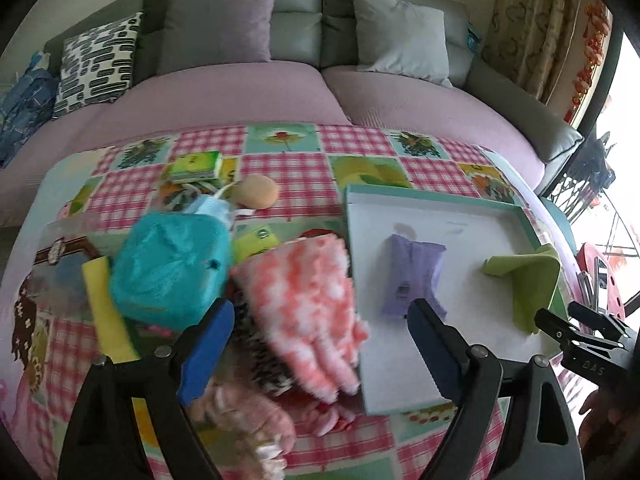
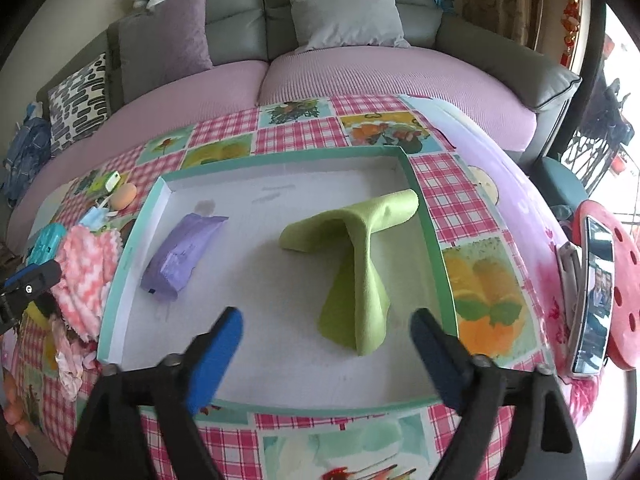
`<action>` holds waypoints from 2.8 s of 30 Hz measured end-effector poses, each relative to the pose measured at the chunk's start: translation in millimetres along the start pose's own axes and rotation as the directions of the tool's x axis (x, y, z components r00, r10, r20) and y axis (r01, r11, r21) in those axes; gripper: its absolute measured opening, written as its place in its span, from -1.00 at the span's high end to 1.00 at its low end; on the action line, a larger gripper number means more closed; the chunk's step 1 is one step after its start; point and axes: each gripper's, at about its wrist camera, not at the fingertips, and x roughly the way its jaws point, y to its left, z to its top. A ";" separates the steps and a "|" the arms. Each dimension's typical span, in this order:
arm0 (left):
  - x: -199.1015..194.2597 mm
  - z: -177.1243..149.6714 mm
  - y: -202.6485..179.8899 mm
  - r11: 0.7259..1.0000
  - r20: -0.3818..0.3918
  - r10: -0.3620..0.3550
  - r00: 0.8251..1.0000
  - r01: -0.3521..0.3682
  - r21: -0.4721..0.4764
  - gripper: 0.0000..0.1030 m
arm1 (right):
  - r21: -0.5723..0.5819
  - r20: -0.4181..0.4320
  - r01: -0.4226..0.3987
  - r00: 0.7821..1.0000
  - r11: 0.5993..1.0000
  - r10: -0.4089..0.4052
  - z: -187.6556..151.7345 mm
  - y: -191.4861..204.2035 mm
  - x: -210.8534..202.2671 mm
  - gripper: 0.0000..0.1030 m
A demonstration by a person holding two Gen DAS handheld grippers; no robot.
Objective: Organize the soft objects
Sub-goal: 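Move both grippers back over the pile of soft items, then grasp the pale pink fabric with the left gripper while the right grasps the pink-white fuzzy cloth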
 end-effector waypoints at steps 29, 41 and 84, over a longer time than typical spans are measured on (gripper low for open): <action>-50.0 -57.2 117.4 0.975 0.096 0.138 0.986 -0.118 -0.187 -0.90 | -0.199 0.028 -0.136 0.989 0.971 0.145 -25.2 89.6 -20.7 -1.00; -30.2 -76.0 119.1 0.976 0.011 0.127 0.992 -0.123 -0.178 -0.90 | -0.263 -0.041 -0.277 0.960 0.924 0.276 -22.8 140.2 -17.9 -1.00; 21.6 -82.5 115.6 0.985 -0.121 0.025 0.992 -0.045 -0.166 -0.15 | -0.407 -0.067 -0.359 0.929 0.840 0.365 4.2 211.0 17.0 -0.67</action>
